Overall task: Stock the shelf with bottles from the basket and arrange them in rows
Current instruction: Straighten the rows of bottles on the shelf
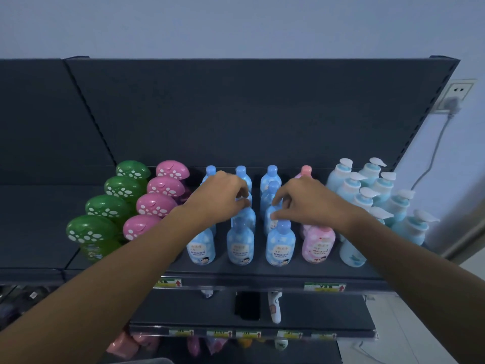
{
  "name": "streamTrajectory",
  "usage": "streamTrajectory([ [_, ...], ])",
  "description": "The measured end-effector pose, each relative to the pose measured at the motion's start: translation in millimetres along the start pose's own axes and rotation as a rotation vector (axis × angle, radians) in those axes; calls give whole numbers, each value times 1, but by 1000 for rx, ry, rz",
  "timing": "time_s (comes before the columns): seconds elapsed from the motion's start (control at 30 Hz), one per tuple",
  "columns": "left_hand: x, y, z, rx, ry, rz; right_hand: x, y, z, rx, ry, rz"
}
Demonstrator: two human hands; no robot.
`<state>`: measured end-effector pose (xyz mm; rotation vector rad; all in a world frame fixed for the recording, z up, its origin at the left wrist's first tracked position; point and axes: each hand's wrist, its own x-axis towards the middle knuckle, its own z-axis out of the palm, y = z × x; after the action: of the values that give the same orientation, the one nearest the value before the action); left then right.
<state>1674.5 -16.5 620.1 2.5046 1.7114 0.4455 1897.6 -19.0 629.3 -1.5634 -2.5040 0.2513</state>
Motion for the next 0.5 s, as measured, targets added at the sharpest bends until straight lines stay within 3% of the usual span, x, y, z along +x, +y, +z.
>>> streamTrajectory([
  [0.1,11,-6,4,46,-18,-9,17,3,-2,-41,114,55],
  [0.23,16,-9,11,-11,-118,-42,26,7,9,-52,-4,86],
  [0.5,17,-13,13,-74,-87,-45,32,9,20,-44,45,105],
])
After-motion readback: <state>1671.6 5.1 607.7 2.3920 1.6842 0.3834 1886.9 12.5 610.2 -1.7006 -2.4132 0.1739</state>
